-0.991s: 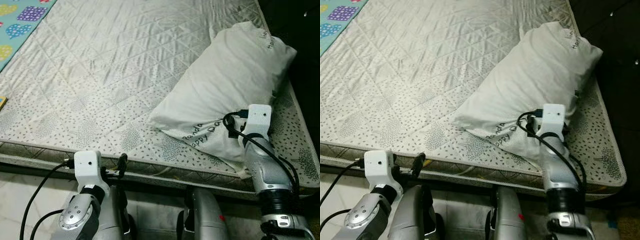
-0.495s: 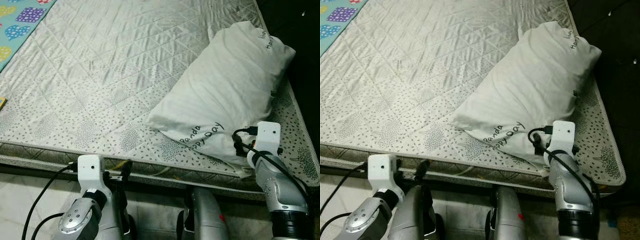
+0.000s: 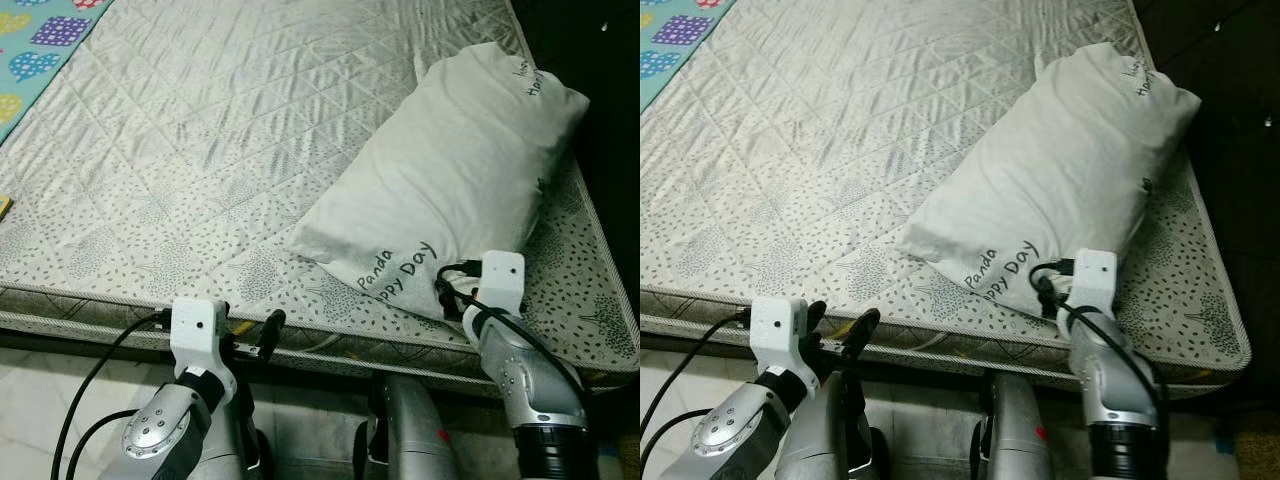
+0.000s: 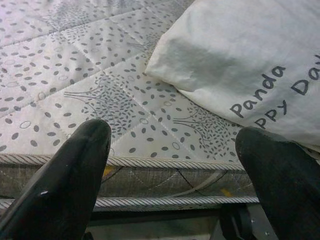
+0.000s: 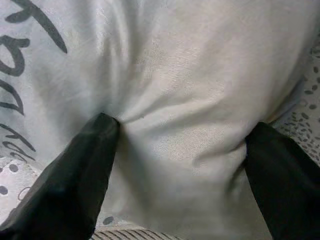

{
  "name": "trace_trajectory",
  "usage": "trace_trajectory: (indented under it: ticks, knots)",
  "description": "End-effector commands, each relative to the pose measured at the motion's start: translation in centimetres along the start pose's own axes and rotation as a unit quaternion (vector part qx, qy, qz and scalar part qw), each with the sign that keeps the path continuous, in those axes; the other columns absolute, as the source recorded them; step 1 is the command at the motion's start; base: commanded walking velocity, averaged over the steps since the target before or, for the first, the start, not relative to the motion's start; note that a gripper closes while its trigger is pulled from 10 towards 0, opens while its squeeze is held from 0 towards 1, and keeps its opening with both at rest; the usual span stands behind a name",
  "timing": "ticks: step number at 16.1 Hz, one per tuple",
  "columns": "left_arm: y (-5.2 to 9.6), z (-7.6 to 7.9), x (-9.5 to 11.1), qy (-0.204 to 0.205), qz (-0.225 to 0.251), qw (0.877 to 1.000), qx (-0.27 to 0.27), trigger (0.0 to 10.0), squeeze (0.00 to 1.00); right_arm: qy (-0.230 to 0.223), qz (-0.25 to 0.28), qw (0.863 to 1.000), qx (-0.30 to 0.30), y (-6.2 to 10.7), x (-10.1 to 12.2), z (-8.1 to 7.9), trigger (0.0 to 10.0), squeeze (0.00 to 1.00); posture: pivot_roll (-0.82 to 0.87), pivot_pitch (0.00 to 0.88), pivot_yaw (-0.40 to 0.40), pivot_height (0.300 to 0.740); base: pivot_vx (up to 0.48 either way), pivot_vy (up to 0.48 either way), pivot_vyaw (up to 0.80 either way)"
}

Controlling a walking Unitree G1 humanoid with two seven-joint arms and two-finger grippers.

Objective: Clean up the room

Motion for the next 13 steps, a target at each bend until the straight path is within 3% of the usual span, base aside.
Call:
trace_trajectory:
  ticks: [1, 8, 13]
  knots:
    - [0.2, 0.2, -0.1, -0.004, -0.002, 1.000, -0.005, 10.0, 0.00, -0.007, -0.007, 1.000, 0.007, 0.1, -0.3, -0.4, 0.0, 0.00, -0.09, 0.217, -0.023, 0.597, 0.000, 0.000, 0.00]
    - [0.0, 0.2, 0.1, -0.007, 0.002, 1.000, -0.005, 10.0, 0.00, -0.025, 0.002, 1.000, 0.005, -0.1, 0.1, -0.9, 0.0, 0.00, -0.09, 0.212, -0.022, 0.597, 0.000, 0.000, 0.00]
    - [-0.4, 1.1, 1.2, -0.003, 0.028, 0.999, -0.043, 10.0, 0.00, -0.027, 0.007, 1.000, 0.006, -0.4, 0.1, -1.2, 0.0, 0.00, -0.09, 0.202, -0.022, 0.597, 0.000, 0.000, 0.00]
Point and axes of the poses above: a point about 5 cm out from each wrist's last joint towards the gripper, its own y axis pointing back from the gripper into the wrist, its own x axis along the axis of the wrist's last joint, z = x × y, the point moved 2 cm from there along -y, pointing out of the wrist towards the gripper, and after that the axes turned 6 degrees about -y, right-handed, at the moved point
